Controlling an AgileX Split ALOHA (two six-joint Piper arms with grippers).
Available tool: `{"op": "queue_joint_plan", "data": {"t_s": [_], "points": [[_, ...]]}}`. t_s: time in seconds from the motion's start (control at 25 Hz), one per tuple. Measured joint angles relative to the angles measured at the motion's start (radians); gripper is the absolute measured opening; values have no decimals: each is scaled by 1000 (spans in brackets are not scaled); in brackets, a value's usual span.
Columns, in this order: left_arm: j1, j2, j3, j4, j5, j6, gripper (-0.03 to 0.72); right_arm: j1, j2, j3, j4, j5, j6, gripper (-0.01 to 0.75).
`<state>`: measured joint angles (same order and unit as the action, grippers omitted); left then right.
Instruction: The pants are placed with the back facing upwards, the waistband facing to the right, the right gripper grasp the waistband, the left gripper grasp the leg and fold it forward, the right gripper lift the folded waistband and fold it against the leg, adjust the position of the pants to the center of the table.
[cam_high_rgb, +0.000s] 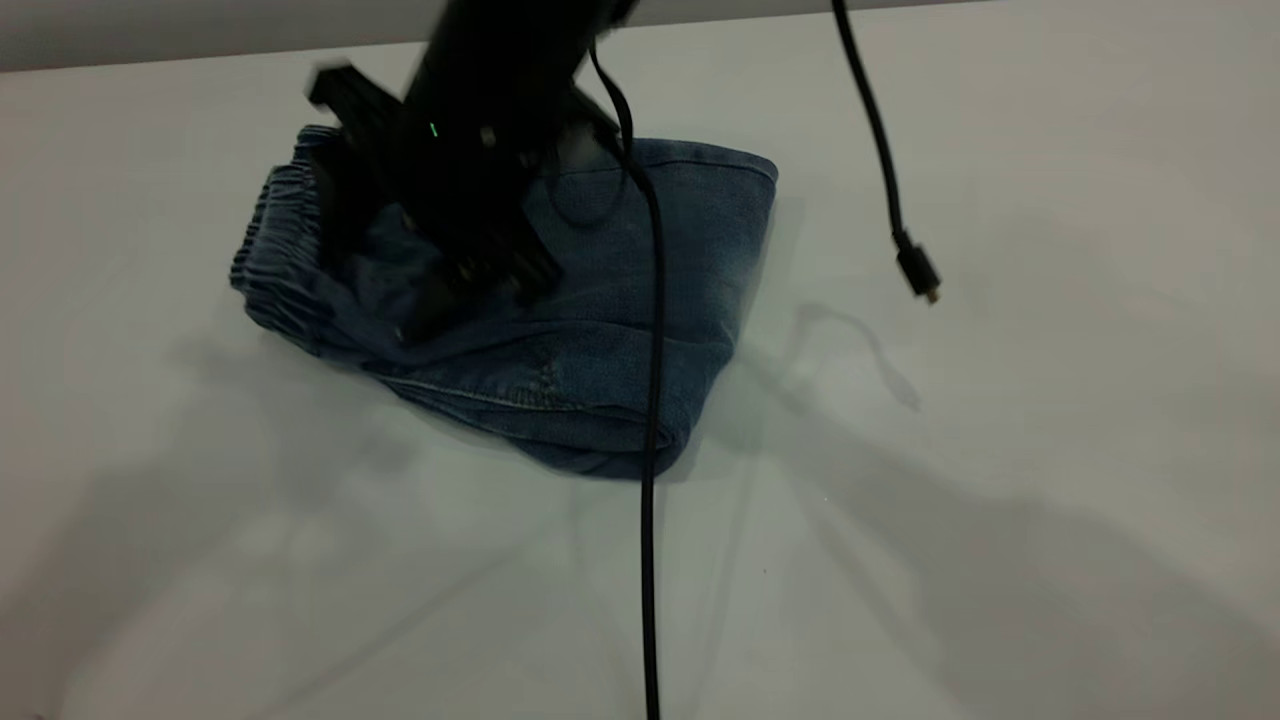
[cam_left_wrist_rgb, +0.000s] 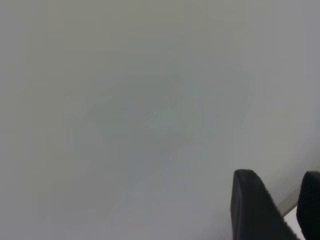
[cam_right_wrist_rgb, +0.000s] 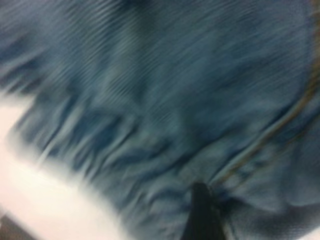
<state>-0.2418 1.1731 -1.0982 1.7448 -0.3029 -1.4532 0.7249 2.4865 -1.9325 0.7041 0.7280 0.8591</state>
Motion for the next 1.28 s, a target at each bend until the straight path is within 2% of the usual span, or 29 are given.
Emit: {"op": "queue_joint_plan", "data": {"t_s": [0.16, 0.24, 0.52, 0.68, 1.0, 1.28], "points": [[0, 0, 0, 0, 2, 1, 238, 0, -72, -1, 27, 35, -88, 447], [0, 0, 0, 0, 2, 1, 238, 0, -93, -2, 8, 18, -99, 447], [0, 0, 0, 0, 2, 1, 238, 2, -40, -1, -6, -81, 16, 447], [0, 1, 0, 0, 1, 1, 238, -22, -5, -2, -37, -130, 40, 447], [0, 1, 1, 0, 1, 1, 238, -27, 38, -2, -131, -56, 128, 423], [0, 1, 1, 0, -1, 1, 238, -26, 43, -3, -204, -13, 102, 408]]}}
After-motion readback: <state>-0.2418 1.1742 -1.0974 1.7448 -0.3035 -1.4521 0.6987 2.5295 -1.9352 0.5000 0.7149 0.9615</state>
